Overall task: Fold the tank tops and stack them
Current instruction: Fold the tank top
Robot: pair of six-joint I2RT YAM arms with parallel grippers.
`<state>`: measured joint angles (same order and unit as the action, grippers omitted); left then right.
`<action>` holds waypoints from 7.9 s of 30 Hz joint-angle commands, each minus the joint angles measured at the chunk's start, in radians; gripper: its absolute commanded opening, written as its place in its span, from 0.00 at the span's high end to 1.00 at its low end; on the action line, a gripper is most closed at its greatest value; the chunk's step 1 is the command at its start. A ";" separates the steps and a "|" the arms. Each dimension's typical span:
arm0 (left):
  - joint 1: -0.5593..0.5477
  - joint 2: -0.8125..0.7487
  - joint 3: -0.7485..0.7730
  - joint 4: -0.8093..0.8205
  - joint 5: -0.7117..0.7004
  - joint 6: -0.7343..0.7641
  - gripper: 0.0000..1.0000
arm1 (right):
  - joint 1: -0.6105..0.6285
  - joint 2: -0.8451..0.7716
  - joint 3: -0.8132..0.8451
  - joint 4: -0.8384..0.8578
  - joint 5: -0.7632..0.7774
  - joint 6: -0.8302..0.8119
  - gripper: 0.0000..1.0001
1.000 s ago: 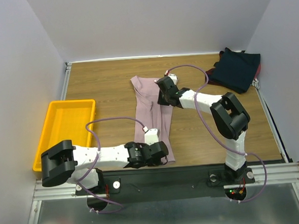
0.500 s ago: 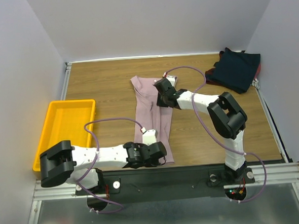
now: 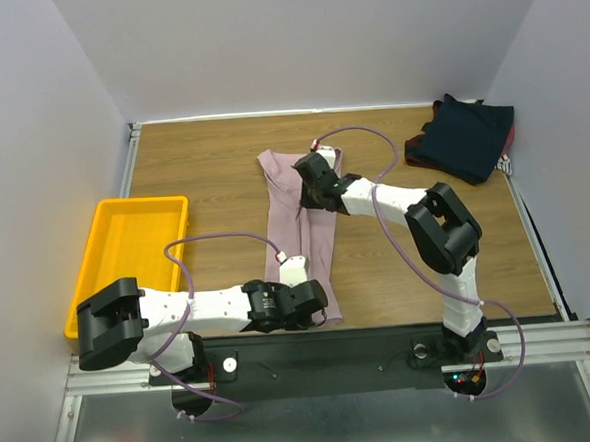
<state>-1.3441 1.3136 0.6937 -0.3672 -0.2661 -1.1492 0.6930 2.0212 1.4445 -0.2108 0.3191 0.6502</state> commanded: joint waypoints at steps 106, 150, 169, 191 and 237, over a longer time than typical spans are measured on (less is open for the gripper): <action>-0.124 0.486 0.486 -0.153 -0.148 0.339 1.00 | -0.259 0.238 0.284 -0.019 -0.003 -0.279 0.81; 0.922 0.166 0.481 0.201 0.108 0.359 0.58 | -0.234 -0.087 0.154 -0.033 -0.161 -0.250 0.20; 1.163 1.007 1.271 0.109 0.383 0.454 0.64 | -0.122 0.123 0.407 -0.036 -0.187 -0.316 0.38; 1.194 1.010 1.201 0.220 0.421 0.445 0.69 | 0.022 0.467 0.760 -0.038 -0.084 -0.501 0.39; 1.140 0.981 1.123 0.317 0.527 0.433 0.80 | -0.059 0.485 0.722 -0.036 -0.081 -0.348 0.82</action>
<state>-0.1905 2.3680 1.8252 -0.0700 0.2356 -0.7216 0.6289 2.5462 2.1731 -0.2768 0.2535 0.2810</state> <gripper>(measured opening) 0.207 0.176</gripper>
